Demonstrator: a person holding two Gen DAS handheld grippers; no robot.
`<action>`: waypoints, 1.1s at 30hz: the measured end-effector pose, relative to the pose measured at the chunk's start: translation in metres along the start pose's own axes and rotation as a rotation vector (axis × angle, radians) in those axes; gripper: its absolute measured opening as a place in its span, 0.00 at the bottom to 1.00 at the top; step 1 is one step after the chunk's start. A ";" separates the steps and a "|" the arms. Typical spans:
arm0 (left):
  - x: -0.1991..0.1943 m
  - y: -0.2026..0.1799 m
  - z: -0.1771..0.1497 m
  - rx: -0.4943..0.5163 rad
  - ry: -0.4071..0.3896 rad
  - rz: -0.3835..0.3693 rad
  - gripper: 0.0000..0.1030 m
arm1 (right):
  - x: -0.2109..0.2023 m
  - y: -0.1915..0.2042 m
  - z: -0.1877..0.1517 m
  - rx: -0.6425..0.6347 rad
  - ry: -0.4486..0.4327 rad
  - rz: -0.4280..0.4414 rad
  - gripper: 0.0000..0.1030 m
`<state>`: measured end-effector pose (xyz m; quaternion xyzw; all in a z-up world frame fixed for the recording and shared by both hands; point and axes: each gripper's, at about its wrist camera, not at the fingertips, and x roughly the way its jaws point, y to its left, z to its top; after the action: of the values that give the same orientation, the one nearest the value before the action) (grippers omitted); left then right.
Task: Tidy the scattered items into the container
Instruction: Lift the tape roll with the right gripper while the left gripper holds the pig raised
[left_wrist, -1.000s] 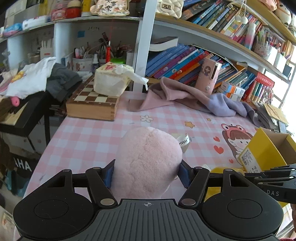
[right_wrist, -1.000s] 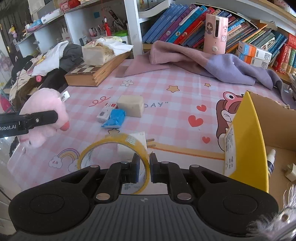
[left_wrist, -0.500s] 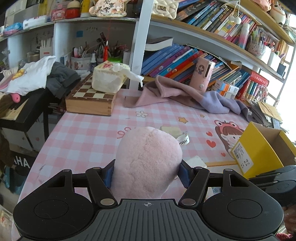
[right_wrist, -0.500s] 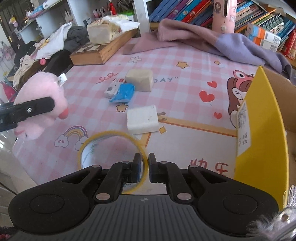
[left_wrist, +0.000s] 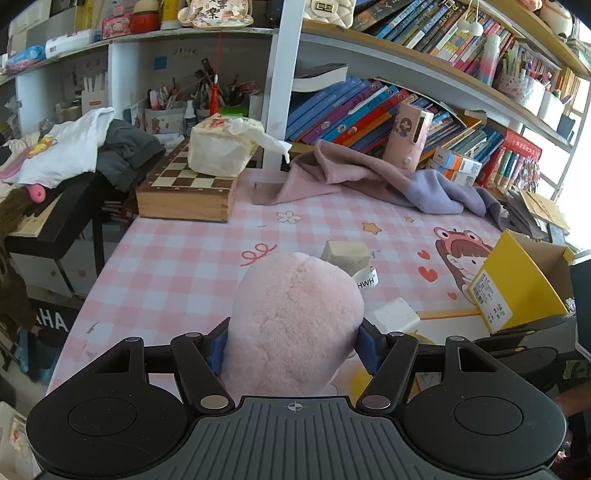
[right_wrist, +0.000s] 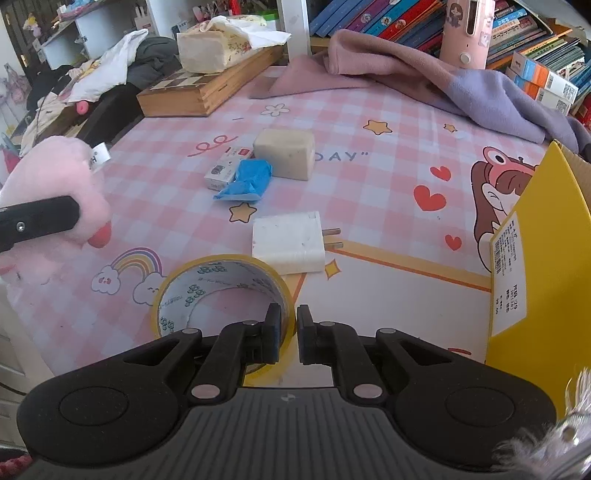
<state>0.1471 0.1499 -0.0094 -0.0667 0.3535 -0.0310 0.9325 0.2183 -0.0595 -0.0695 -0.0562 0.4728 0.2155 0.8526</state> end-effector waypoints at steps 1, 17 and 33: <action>-0.001 0.000 0.000 -0.001 -0.001 -0.001 0.64 | 0.000 0.001 -0.001 -0.003 -0.002 -0.004 0.09; -0.031 0.000 -0.010 0.027 -0.043 -0.063 0.64 | -0.042 0.021 -0.019 0.006 -0.091 0.000 0.09; -0.088 -0.004 -0.036 0.035 -0.027 -0.210 0.64 | -0.145 0.033 -0.073 0.110 -0.186 0.002 0.09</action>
<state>0.0568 0.1511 0.0222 -0.0875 0.3313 -0.1341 0.9299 0.0809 -0.0975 0.0149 0.0116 0.4027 0.1944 0.8944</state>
